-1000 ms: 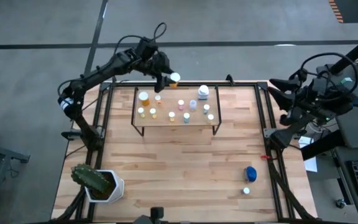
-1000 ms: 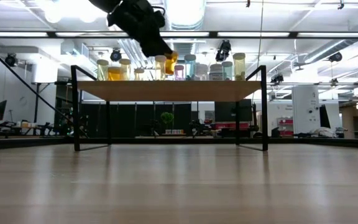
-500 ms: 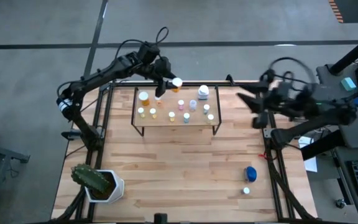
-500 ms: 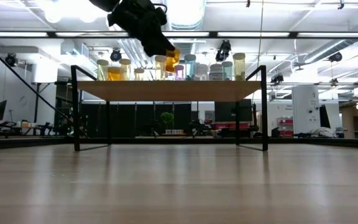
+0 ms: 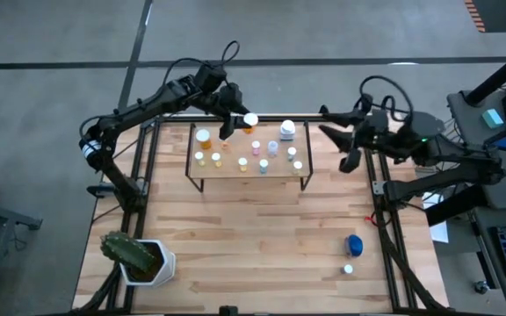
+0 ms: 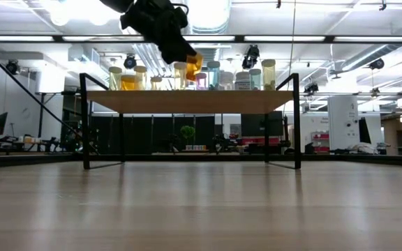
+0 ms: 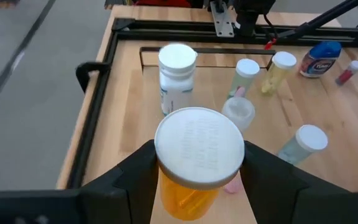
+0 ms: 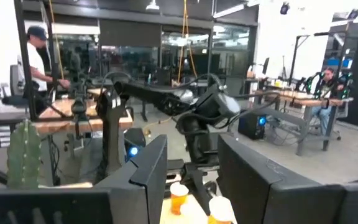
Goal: Pick and place medicine bottles onto shelf by color
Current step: Put the orange pill bottle on the shelf, then put the dark blue pill bottle on the shelf
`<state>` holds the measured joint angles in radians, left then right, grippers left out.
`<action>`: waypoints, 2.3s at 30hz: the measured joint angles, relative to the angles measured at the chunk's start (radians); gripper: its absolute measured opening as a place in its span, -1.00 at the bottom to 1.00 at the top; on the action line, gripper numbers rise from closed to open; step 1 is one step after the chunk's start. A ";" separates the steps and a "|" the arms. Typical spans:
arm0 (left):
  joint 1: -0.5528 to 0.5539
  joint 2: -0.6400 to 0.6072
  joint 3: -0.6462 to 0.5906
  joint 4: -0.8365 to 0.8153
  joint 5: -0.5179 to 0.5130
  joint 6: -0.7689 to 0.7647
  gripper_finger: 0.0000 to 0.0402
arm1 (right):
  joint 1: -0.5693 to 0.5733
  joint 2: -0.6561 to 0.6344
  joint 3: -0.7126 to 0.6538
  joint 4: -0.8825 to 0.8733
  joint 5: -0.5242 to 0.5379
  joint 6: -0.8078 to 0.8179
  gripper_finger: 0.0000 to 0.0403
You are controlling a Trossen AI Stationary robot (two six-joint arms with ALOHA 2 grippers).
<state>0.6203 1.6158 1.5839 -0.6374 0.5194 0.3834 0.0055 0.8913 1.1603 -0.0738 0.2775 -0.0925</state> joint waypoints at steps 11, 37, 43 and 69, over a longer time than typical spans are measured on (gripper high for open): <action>-0.008 -0.002 -0.105 0.071 -0.051 -0.011 -0.09 | 0.000 0.016 -0.002 0.006 0.011 0.004 -0.44; -0.051 0.000 -0.314 0.517 -0.158 -0.169 -0.09 | -0.016 0.028 -0.003 0.002 0.012 0.014 -0.48; -0.055 0.001 -0.353 0.526 -0.157 -0.172 -0.09 | -0.016 0.027 -0.003 0.005 0.012 0.014 -0.48; -0.059 -0.141 -0.331 0.523 -0.217 -0.221 0.24 | -0.015 0.018 -0.003 -0.192 0.081 0.297 -0.48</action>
<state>0.5615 1.4745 1.2526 -0.1148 0.3027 0.1627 -0.0096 0.9091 1.1574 -0.2656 0.3583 0.2041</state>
